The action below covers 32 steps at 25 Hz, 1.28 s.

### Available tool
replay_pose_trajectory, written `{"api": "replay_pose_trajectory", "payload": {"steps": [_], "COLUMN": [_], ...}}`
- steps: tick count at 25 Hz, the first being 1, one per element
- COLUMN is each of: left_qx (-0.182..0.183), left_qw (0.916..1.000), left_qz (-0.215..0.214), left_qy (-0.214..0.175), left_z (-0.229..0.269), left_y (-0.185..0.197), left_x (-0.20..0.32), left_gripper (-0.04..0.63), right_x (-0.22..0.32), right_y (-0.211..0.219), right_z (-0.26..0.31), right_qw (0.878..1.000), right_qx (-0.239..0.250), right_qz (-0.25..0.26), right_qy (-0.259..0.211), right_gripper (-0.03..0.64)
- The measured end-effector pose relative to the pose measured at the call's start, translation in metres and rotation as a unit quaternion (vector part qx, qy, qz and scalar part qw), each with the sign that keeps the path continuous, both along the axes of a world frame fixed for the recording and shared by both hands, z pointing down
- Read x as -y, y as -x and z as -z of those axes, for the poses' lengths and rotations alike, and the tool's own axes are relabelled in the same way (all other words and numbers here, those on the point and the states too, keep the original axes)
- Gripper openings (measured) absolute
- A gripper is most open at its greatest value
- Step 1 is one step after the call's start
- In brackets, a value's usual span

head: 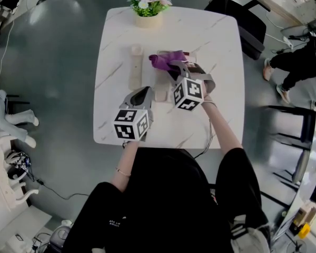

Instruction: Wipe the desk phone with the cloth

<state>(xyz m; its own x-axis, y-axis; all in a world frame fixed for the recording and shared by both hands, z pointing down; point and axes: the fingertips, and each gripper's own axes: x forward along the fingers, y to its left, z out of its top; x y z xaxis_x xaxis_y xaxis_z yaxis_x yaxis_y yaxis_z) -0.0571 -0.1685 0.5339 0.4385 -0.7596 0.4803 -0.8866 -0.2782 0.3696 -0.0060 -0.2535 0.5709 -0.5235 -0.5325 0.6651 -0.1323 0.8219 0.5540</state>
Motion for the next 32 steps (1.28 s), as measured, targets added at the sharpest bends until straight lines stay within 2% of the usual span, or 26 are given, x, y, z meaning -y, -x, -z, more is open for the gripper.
{"api": "replay_pose_trajectory", "payload": {"steps": [10,32], "left_qx": [0.003,0.01], "left_qw": [1.0,0.9999], "left_qz": [0.0,-0.005], "left_qy": [0.0,0.006], "left_z": [0.001,-0.007], "left_y": [0.003,0.003], "left_x": [-0.009,-0.028], "left_gripper": [-0.003,-0.003], "right_x": [-0.015,-0.058], "right_y": [0.0,0.0], "right_z": [-0.001,-0.013], "right_qw": [1.0,0.998], "right_qx": [0.001,-0.014], "right_qz": [0.0,0.021], "right_qy": [0.008,0.055], "right_gripper": [0.038,0.038]}}
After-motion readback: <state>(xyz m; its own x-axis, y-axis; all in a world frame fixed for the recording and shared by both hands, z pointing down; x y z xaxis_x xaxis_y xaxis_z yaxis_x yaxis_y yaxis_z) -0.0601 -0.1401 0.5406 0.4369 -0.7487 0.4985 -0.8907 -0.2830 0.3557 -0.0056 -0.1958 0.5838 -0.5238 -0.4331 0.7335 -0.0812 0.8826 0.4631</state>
